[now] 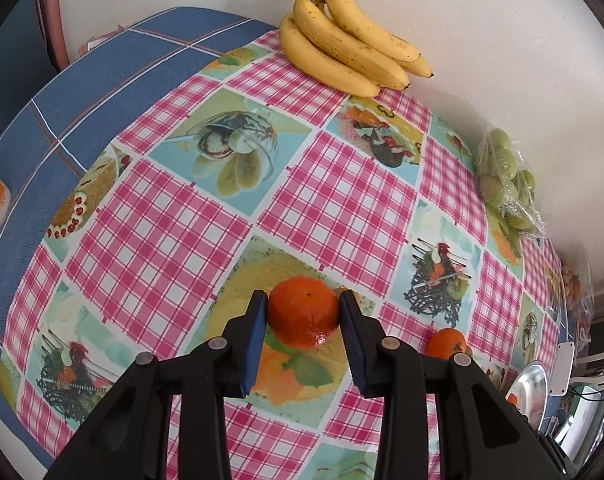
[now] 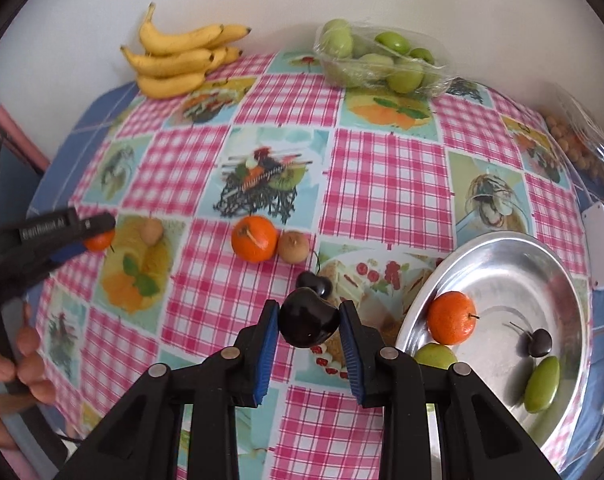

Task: Organize fruits
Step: 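Lift and carry the tangerine in the left tool over the bowl while the right tool carries the plum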

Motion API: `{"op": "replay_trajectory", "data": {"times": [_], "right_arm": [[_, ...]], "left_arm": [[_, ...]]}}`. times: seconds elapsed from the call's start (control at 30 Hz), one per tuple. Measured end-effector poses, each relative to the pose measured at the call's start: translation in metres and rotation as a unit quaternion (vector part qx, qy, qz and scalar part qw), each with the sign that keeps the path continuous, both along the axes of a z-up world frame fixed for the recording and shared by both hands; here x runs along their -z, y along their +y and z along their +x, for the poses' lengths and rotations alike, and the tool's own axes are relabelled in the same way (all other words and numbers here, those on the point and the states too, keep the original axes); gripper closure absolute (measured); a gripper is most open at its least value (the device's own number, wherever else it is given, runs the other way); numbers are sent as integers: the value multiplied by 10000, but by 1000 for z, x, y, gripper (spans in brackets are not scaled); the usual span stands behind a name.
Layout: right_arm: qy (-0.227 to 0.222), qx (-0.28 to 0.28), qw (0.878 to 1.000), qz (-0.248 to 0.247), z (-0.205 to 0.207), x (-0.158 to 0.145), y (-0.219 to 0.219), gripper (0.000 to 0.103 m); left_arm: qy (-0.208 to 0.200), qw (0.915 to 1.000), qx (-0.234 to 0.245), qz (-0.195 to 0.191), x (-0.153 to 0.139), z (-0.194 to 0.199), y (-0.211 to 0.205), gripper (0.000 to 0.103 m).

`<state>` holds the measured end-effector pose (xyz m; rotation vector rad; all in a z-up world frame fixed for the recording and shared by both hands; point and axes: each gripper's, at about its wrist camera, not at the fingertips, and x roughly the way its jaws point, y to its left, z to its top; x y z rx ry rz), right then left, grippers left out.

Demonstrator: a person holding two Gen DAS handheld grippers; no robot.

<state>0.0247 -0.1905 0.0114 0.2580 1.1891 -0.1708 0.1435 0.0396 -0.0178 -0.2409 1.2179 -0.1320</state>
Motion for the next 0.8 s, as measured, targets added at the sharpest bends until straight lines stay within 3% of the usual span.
{"op": "replay_trajectory", "data": {"times": [0.27,0.5,0.7,0.8], "right_arm": [[-13,447,9988,189,-13,2,-30,71],[-45,826,9966,50,-31,-4,-63,71],[40,1252,9921,-4,-51,-5,-100,71],[76,1526,9883,37,-62,-5,-120,71]], "left_arm": [[-281,9990,352,22,-25,-12,-21,65],[-310,9954,904,-17,-31,-30,-58,65],[-364,9878,1512,17,-38,-53,-100,65],[-399,9800,1949,90,-41,-70,-127,65]]}}
